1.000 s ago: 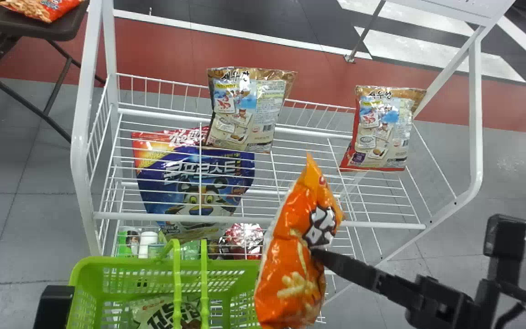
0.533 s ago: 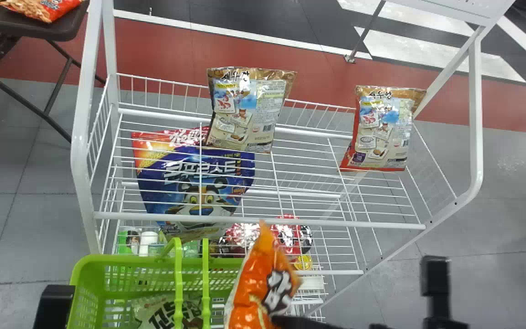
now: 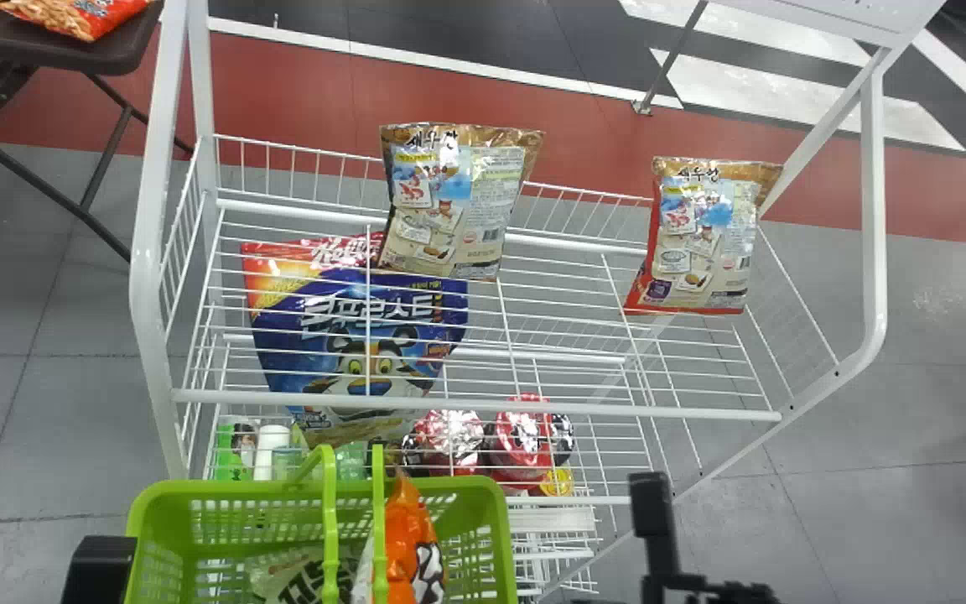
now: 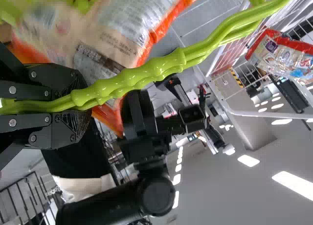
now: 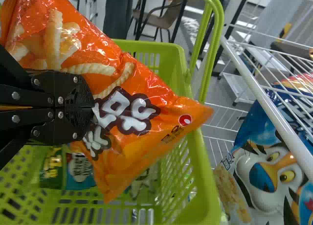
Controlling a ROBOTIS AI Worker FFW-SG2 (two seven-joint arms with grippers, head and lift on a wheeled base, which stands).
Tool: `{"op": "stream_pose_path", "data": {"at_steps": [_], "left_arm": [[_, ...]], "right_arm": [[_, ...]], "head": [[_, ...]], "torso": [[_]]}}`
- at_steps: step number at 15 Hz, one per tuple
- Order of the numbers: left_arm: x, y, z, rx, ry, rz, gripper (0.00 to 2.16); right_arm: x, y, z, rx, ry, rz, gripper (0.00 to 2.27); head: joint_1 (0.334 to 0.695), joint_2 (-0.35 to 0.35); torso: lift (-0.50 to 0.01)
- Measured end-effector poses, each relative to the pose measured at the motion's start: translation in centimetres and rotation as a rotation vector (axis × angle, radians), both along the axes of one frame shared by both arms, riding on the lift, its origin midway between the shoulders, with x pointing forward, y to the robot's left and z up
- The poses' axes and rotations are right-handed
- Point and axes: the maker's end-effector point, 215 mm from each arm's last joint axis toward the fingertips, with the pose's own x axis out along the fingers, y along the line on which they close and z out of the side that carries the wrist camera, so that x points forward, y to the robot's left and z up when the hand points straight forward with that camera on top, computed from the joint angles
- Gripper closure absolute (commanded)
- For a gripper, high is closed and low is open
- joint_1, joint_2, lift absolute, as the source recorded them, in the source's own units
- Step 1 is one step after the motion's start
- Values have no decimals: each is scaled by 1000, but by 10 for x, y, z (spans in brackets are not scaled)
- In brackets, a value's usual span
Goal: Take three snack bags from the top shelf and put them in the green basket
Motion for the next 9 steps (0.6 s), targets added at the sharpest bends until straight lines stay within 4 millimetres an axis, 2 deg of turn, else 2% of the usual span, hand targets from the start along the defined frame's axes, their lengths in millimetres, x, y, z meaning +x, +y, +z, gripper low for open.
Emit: {"op": "stream_pose_path", "data": {"at_steps": [4, 5, 6, 7, 9], "left_arm": [[-2, -1, 1, 1, -2, -2, 1767], [-2, -2, 0, 2, -2, -4, 1767], [-3, -3, 0, 4, -3, -5, 1767], [-3, -3, 0, 6, -3, -6, 1767], [-3, -3, -1, 8, -4, -6, 1767]], "right_arm": [[30, 31, -24, -76, -134, 99, 1905], [34, 39, -30, -69, -145, 111, 1517], [37, 47, -35, -57, -151, 120, 822], [37, 52, -37, -48, -151, 127, 12], [36, 55, -40, -52, -150, 131, -2]], "head": [[695, -350], [695, -350], [695, -350], [695, -350], [695, -350]], "torso": [[-35], [-35], [-35], [-35], [-35]]}}
